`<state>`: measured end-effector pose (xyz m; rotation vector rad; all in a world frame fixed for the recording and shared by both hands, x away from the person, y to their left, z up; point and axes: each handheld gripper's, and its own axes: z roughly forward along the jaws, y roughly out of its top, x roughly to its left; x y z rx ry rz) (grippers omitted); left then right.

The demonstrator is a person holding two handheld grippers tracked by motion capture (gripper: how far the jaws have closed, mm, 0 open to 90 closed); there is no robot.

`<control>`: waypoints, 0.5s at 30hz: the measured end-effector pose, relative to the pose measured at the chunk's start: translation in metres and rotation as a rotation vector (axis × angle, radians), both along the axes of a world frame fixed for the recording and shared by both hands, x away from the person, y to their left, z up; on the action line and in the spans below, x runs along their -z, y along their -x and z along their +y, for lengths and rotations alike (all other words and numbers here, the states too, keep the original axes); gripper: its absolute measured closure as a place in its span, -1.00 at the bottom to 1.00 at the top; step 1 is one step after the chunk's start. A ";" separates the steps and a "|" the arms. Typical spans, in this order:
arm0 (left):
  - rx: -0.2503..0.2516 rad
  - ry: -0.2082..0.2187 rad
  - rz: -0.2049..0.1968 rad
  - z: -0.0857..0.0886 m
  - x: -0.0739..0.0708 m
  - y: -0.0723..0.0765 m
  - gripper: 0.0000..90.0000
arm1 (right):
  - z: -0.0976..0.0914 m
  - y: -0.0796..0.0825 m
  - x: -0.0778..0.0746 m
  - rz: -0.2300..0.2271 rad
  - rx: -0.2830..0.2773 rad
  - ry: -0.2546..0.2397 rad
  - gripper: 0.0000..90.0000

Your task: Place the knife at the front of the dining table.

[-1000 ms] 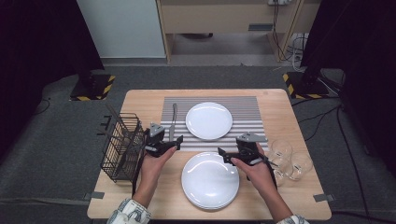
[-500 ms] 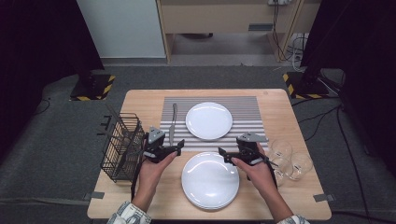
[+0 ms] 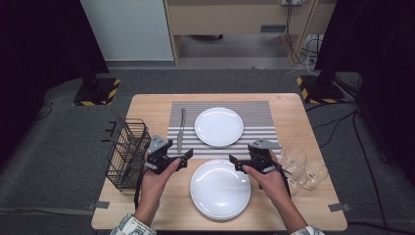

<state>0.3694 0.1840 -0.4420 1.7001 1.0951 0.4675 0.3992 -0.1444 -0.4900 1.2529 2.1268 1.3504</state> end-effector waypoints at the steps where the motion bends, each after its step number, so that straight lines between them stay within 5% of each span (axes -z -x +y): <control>1: 0.002 0.001 0.002 0.000 0.000 0.000 -0.82 | 0.000 0.000 0.000 0.000 0.000 0.001 -0.81; 15: -0.022 -0.041 -0.002 0.000 -0.005 0.000 -0.83 | 0.000 0.000 0.000 -0.003 0.002 0.002 -0.82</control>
